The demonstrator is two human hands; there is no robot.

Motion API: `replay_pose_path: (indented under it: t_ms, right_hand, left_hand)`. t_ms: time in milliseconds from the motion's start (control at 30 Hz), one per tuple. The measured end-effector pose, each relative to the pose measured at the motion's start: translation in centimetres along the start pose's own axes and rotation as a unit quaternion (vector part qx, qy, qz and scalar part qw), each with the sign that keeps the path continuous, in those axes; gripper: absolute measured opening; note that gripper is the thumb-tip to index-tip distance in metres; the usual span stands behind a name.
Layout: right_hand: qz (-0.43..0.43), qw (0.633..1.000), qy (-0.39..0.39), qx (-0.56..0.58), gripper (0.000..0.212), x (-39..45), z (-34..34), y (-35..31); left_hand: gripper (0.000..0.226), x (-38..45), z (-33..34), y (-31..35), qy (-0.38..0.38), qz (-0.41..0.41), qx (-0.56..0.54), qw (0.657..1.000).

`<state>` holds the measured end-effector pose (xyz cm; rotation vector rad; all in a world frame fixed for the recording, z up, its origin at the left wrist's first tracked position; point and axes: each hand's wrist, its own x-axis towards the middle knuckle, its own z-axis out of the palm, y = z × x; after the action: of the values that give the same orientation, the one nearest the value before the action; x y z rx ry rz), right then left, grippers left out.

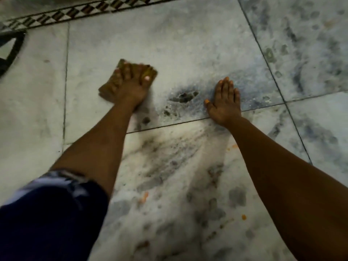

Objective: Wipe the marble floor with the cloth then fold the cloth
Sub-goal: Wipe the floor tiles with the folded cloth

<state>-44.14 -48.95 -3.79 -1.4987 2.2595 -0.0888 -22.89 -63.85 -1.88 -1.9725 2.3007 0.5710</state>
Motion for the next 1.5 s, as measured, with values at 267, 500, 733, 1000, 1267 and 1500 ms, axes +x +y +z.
replay_pose_path:
  t_ms: [267,500,733,1000,1267,1500]
  right_hand:
    - [0.005,1.000,-0.005,0.007,0.071,0.1,-0.1,0.1]
    - [0.000,0.999,-0.030,0.011,0.071,0.1,-0.5,0.3]
    - [-0.022,0.999,-0.004,-0.033,0.076,-1.9,0.2,-0.6]
    - [-0.069,0.998,-0.002,-0.007,0.068,-6.9,2.0,-3.2]
    - [-0.174,0.985,-0.016,0.007,0.100,-15.0,4.6,-6.1]
    - [-0.210,0.975,-0.071,0.002,0.126,-22.0,6.5,-8.4]
  left_hand:
    - [0.064,-10.7,5.8,4.2,0.015,0.246,0.084,0.966]
    - [0.059,-6.8,1.9,-3.9,0.034,0.101,0.065,0.992]
    - [0.052,-6.4,1.9,-2.1,0.027,0.152,0.067,0.986]
    - [0.047,-11.9,0.5,-3.7,0.044,0.187,-0.101,0.976]
    - [0.043,-21.3,-6.6,-9.3,-0.006,0.152,-0.192,0.969]
    - [0.045,-28.8,-9.4,-14.4,-0.035,0.089,-0.153,0.984]
